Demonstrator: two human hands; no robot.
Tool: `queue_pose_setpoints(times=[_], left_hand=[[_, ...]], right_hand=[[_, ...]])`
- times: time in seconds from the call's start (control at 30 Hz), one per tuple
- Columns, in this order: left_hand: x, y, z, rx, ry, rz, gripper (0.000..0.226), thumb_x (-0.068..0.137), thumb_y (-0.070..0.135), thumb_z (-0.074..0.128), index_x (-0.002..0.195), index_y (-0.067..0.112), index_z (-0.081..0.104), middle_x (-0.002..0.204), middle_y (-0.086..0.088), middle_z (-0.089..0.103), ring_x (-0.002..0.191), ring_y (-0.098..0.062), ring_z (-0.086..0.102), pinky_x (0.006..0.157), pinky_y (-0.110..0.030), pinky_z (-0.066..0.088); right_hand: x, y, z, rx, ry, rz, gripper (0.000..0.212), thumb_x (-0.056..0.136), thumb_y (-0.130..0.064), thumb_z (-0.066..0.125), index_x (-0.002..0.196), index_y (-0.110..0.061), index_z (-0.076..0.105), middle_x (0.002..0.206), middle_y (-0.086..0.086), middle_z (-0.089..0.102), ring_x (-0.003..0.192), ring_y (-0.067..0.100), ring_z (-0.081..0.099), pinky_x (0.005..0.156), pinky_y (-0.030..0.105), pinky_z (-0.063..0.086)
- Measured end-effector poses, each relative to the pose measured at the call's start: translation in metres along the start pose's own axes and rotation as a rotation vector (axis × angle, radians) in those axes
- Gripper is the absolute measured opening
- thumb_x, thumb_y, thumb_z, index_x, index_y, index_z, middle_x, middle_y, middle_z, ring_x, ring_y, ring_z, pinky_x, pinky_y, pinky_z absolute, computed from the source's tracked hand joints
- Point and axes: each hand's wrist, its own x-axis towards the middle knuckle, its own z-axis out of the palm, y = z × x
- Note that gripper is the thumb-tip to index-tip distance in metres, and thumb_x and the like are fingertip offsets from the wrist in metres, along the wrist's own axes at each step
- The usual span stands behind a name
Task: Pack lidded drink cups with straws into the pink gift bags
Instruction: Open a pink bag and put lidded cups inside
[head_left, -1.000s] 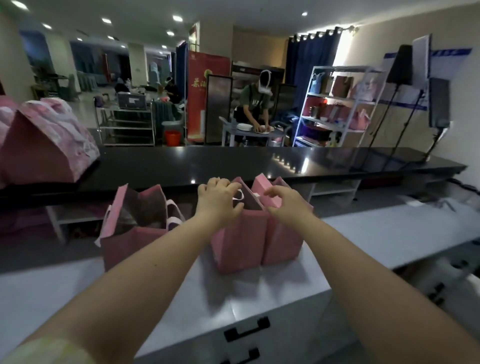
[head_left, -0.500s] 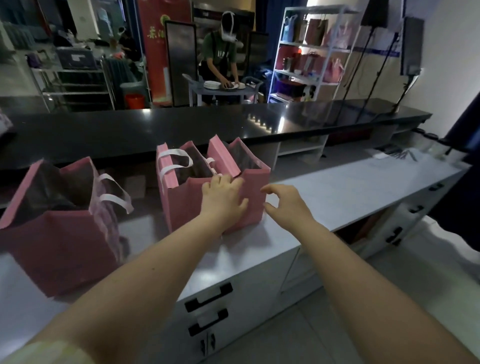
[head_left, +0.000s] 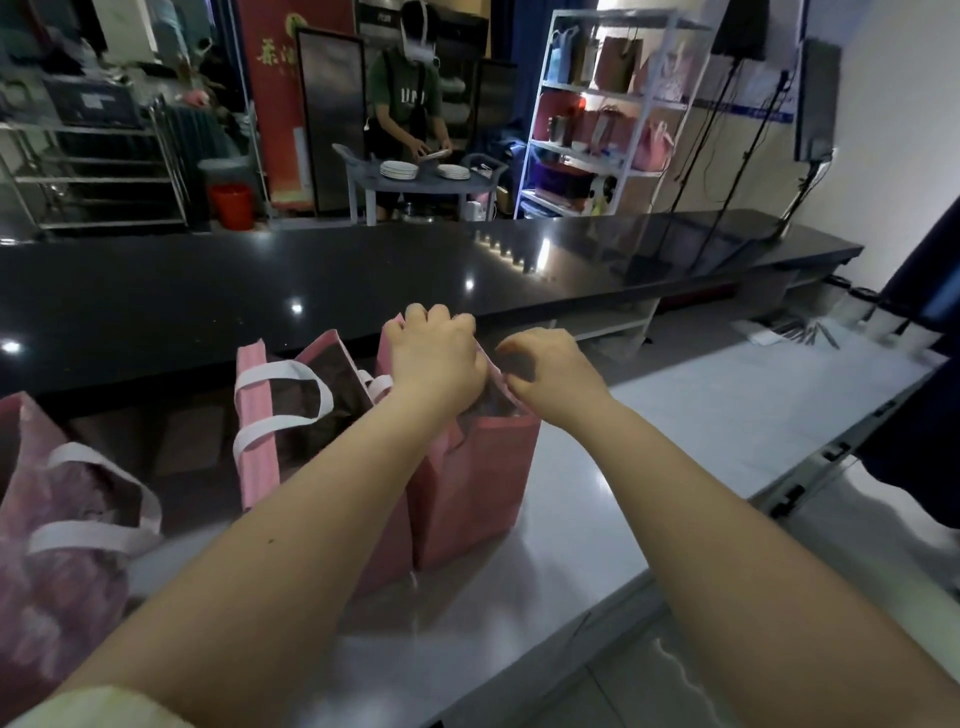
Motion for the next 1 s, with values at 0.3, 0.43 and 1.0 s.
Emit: queue_pose_setpoints(times=[0.3, 0.43, 1.0], left_hand=[[0.050, -0.030, 0.011, 0.031, -0.175, -0.113, 0.035, 0.090, 0.035, 0.050, 0.123, 0.024, 0.055, 0.120, -0.005, 0.053, 0.116, -0.031, 0.041, 0.095, -0.048, 0.033], [0.061, -0.038, 0.019, 0.151, -0.232, -0.156, 0.040, 0.091, 0.037, 0.051, 0.129, 0.024, 0.052, 0.125, -0.005, 0.053, 0.120, -0.030, 0.041, 0.098, -0.048, 0.034], [0.018, 0.053, 0.036, -0.079, 0.046, -0.829, 0.028, 0.086, 0.040, 0.063, 0.113, 0.037, 0.065, 0.116, 0.003, 0.062, 0.110, -0.025, 0.055, 0.091, -0.043, 0.049]], right_hand=[[0.096, 0.027, 0.011, 0.064, -0.108, -0.069, 0.039, 0.083, -0.026, 0.069, 0.121, -0.024, 0.062, 0.122, -0.002, 0.059, 0.120, 0.021, 0.047, 0.098, 0.045, 0.046], [0.139, 0.036, 0.028, 0.152, -0.197, -0.110, 0.038, 0.085, -0.025, 0.068, 0.122, -0.028, 0.061, 0.128, -0.002, 0.056, 0.126, 0.019, 0.045, 0.100, 0.045, 0.046], [0.197, 0.087, 0.065, 0.176, -0.484, -0.401, 0.008, 0.086, -0.019, 0.063, 0.091, -0.024, 0.068, 0.092, 0.001, 0.065, 0.082, 0.019, 0.061, 0.069, 0.033, 0.055]])
